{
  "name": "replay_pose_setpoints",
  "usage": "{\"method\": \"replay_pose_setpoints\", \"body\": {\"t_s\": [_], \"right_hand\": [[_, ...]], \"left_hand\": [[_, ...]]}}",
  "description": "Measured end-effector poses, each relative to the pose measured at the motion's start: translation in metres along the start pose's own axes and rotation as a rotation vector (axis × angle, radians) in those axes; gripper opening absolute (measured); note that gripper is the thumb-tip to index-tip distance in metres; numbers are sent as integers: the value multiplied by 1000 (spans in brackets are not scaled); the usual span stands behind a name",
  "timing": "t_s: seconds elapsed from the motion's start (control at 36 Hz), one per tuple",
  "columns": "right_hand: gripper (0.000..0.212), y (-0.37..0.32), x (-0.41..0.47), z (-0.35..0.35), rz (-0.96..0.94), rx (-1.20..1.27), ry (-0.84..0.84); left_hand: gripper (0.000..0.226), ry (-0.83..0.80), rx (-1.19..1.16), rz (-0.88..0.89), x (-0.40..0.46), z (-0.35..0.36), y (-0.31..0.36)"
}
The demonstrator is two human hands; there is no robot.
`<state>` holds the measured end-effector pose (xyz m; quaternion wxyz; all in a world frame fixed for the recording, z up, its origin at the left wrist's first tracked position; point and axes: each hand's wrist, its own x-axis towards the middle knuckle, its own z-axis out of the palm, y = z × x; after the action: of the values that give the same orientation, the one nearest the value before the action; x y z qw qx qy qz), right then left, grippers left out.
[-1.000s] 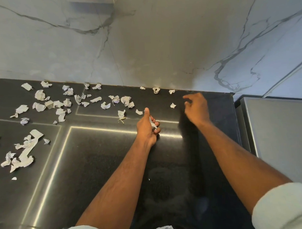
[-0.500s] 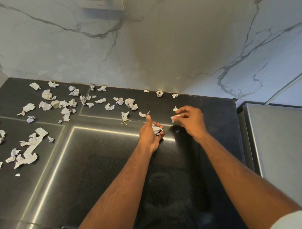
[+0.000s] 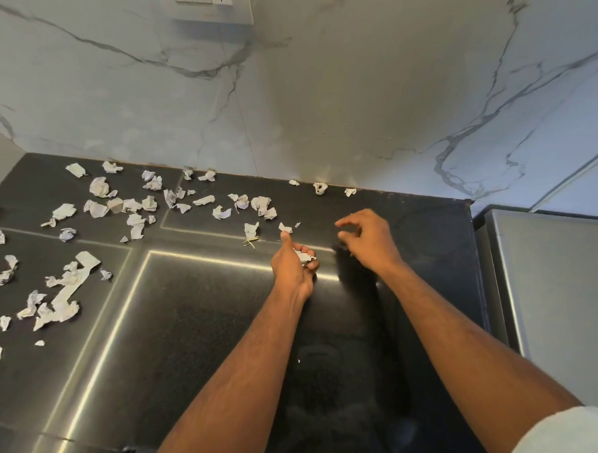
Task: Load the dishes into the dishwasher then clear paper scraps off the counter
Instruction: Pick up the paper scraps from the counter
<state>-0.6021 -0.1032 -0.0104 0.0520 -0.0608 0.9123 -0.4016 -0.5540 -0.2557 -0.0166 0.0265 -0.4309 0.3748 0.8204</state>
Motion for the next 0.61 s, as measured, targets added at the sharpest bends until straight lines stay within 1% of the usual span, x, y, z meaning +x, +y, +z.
{"method": "replay_pose_setpoints", "body": {"t_s": [0.06, 0.11, 0.17, 0.25, 0.33, 0.39, 0.44, 0.47, 0.53, 0.56, 0.61], "right_hand": [[33, 11, 11, -3, 27, -144, 2], [43, 17, 19, -2, 13, -293, -65], [48, 19, 21, 2, -28, -452, -135], [39, 15, 17, 6, -113, -622, -135], [24, 9, 8, 8, -147, -683, -121], [20, 8, 4, 10, -127, -675, -114], [18, 4, 2, 9, -51, -556, -104], [16, 1, 2, 8, 20, -412, -104], [11, -9, 0, 8, 156, -8, -137], [10, -17, -2, 9, 177, 156, -153], [11, -32, -11, 13, 141, 326, -191]], "left_hand": [[42, -9, 3, -12, 1, -2, 2], [41, -8, 3, -14, 1, -4, 3], [41, -9, 19, -18, 2, -5, 3], [41, -6, 38, -18, 3, -5, 3], [41, -18, 25, -15, 3, -6, 4], [41, -23, 21, -13, 3, -7, 6], [40, -17, 17, -16, 3, -8, 7], [39, -14, 10, -17, 3, -8, 7], [39, -10, 1, -20, 3, -8, 8], [39, -7, 3, -18, 3, -7, 7], [39, -13, -13, -11, 3, -4, 7]]}}
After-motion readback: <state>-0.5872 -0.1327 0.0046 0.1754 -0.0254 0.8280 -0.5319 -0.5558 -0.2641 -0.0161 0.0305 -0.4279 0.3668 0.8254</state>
